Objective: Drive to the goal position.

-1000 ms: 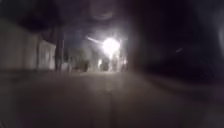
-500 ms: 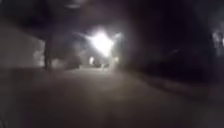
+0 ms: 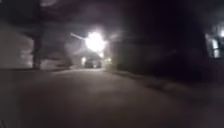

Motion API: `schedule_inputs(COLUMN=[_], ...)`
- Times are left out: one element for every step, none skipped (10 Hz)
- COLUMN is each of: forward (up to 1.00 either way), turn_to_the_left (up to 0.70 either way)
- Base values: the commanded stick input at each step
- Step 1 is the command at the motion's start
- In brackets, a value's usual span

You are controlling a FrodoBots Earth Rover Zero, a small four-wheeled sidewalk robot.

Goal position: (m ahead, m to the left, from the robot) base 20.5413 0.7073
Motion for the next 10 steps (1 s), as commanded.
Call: schedule_inputs(forward=[0.70,0.70,0.70,0.70,0.70,0.70,0.70,0.70,0.70,0.70], turn_to_the_left=[0.00,0.00,0.00,0.00,0.00,0.00,0.00,0.00,0.00,0.00])
